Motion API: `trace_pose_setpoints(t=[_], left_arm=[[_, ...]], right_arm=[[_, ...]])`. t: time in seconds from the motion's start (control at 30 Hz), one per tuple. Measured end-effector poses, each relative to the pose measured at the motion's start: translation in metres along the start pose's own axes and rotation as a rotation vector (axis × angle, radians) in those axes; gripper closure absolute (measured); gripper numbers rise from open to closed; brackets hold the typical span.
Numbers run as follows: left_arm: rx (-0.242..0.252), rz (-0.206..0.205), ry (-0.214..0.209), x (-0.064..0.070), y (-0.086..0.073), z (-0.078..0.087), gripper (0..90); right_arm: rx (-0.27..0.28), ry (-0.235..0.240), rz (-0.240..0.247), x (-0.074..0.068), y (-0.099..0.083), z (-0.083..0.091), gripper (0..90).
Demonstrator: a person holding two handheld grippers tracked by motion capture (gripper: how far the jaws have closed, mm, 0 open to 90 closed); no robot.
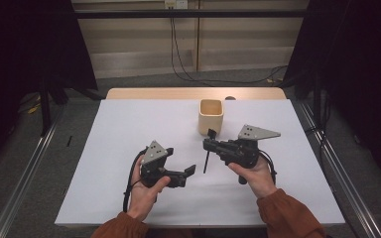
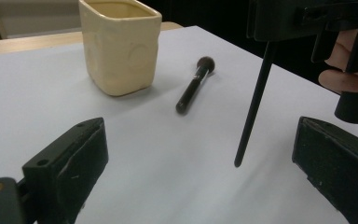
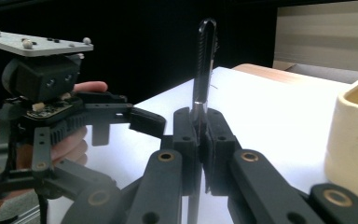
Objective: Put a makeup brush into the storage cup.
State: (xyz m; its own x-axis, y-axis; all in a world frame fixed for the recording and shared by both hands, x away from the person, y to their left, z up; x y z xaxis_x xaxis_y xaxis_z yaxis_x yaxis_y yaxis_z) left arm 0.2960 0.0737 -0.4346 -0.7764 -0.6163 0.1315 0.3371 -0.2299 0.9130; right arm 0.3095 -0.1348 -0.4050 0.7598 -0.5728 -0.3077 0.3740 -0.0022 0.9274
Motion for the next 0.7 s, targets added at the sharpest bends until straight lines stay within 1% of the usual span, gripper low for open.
trace_pose_setpoints(t=[0.07, 0.1, 0.17, 0.23, 0.27, 0.33, 0.47, 0.5, 0.53, 0.63, 0.67, 0.7], left_arm=[[0.000, 0.007, -0.009, -0.002, 0.000, 0.003, 3.2], [0.002, 0.012, 0.002, -0.004, -0.001, 0.005, 3.0], [0.000, 0.000, 0.024, -0.007, -0.001, 0.009, 3.5], [-0.004, -0.008, 0.033, -0.010, -0.002, 0.013, 3.3], [0.000, -0.001, 0.037, -0.011, -0.002, 0.015, 3.2], [-0.008, -0.003, 0.046, -0.015, -0.003, 0.021, 3.2], [-0.004, -0.001, 0.068, -0.021, -0.006, 0.030, 3.1], [0.001, -0.006, 0.077, -0.023, -0.006, 0.033, 3.1], [0.017, -0.010, 0.090, -0.025, -0.006, 0.036, 3.1], [0.041, 0.010, 0.107, -0.033, -0.006, 0.044, 2.5], [0.044, 0.013, 0.113, -0.034, -0.006, 0.045, 2.2], [0.046, 0.005, 0.122, -0.036, -0.006, 0.048, 2.3]], right_arm=[[0.001, -0.006, 0.002, 0.002, 0.000, 0.002, 85.7], [0.002, -0.009, 0.003, 0.002, 0.000, 0.002, 85.6], [0.001, -0.017, 0.005, 0.004, 0.001, 0.003, 85.6], [-0.001, -0.025, 0.010, 0.005, 0.001, 0.004, 85.6], [-0.003, -0.027, 0.012, 0.006, 0.001, 0.003, 85.6], [-0.002, -0.029, 0.015, 0.007, 0.002, 0.003, 85.6], [0.010, -0.042, 0.020, 0.011, 0.006, 0.005, 85.6], [0.013, -0.047, 0.017, 0.012, 0.007, 0.005, 85.6], [0.017, -0.052, 0.020, 0.013, 0.009, 0.006, 85.6], [0.015, -0.056, 0.031, 0.016, 0.011, 0.006, 85.5], [0.008, -0.060, 0.036, 0.017, 0.011, 0.006, 85.5], [0.007, -0.063, 0.038, 0.017, 0.012, 0.005, 85.5]])
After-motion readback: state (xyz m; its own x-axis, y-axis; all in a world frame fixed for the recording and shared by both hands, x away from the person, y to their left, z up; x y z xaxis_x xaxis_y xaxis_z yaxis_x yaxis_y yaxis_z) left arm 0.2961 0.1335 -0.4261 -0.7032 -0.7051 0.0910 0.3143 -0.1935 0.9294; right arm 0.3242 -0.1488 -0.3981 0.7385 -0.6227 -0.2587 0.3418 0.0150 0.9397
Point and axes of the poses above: each handheld gripper's, and its own axes: z roughly backward along the jaws, y roughly out of its top, x roughly to its right, the point moved 4 cm from there along -z, roughly forward along the jaws, and after that the axes turned 4 degrees about -z, right-handed, at the moved point
